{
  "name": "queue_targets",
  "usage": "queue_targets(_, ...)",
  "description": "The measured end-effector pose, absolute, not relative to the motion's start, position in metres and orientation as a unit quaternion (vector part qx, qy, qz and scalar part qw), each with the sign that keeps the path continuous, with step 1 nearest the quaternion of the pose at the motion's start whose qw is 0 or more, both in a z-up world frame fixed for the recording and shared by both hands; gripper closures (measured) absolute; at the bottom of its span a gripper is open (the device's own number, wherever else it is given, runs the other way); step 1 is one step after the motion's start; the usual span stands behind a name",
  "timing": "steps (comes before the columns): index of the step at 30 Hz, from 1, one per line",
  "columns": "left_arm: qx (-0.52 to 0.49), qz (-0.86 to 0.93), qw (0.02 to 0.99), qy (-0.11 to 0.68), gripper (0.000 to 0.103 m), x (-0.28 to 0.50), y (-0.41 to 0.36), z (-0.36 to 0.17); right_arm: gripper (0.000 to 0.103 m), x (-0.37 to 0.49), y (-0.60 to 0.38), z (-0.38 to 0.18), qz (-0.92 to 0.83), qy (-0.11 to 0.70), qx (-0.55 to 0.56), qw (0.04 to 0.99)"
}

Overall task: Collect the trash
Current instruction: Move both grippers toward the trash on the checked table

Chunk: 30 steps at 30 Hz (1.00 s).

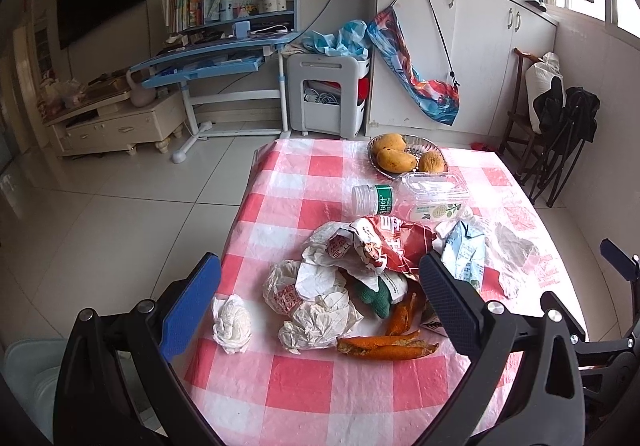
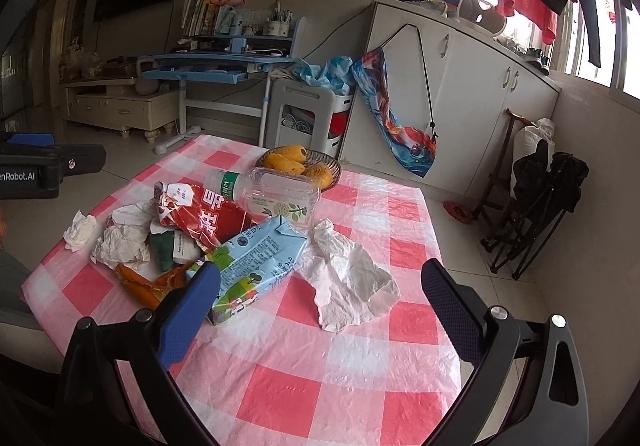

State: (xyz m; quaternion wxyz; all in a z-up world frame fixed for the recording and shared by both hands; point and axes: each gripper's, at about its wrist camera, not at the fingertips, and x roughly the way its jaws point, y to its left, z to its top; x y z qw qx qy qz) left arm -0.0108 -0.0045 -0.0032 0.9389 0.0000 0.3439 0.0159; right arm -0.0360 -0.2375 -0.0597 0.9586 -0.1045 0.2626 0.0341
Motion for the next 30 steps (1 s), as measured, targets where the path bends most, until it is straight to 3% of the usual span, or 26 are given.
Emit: queue_targets(30, 0.005, 0.032, 0.935, 0.354, 0.007, -0.0087, -0.0003, -0.0098, 0.007, -0.0362, -0.2361, -0.0589, 0.045, 0.272, -0.11, 0.955)
